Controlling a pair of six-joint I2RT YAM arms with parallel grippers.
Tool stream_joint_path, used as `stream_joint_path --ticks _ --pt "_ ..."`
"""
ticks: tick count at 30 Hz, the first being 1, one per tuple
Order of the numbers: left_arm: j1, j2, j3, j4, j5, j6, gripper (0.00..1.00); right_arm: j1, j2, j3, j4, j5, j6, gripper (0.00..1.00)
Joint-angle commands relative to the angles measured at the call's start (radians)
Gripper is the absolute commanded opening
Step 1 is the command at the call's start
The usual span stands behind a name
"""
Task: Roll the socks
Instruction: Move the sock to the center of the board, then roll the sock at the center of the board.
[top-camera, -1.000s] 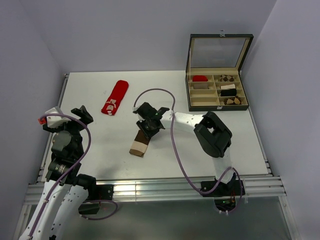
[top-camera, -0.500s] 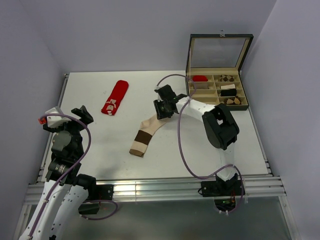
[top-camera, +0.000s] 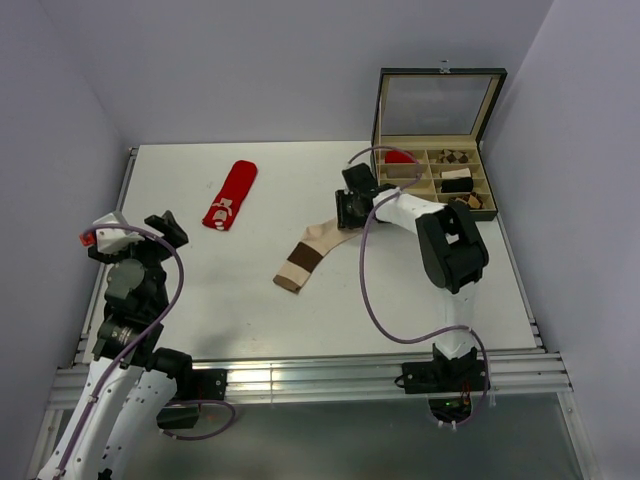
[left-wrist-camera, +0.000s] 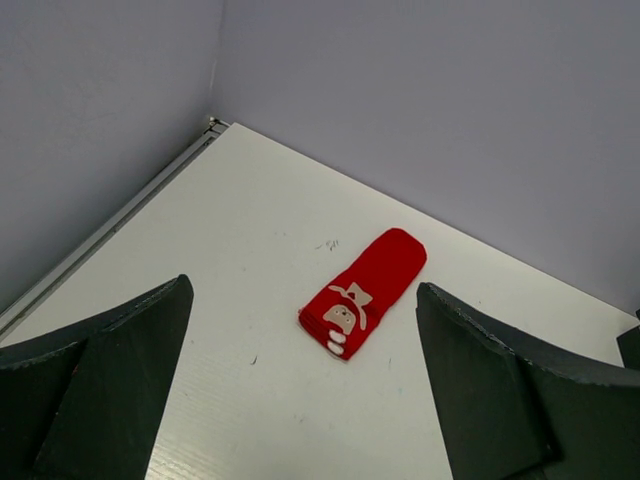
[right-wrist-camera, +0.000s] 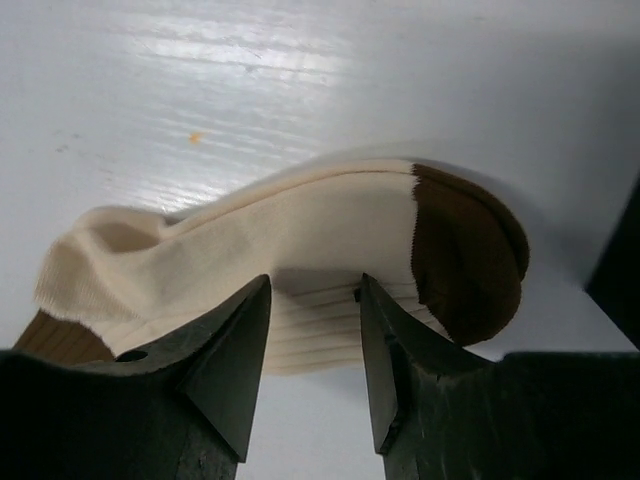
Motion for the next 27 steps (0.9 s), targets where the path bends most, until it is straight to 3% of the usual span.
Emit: stream_joint_path --ticks 1,8,15,27 --pt "0.006 0.011 0.002 0.016 0.025 0.001 0.99 -0.001 -0.106 -0.026 0.004 0.019 -0.048 0.49" --pt "0.007 0.037 0.008 0.011 0.034 -0.002 0.99 0.190 -0.301 -0.137 0.047 0.141 -0.241 0.62" --pt "0.007 0.040 0.008 0.010 0.039 -0.003 0.99 0.471 -0.304 -0.226 0.025 0.215 -0.394 0.66" --pt "0.007 0.039 0.008 0.010 0.038 -0.002 0.99 0.608 -0.226 -0.212 0.028 0.154 -0.449 0.67"
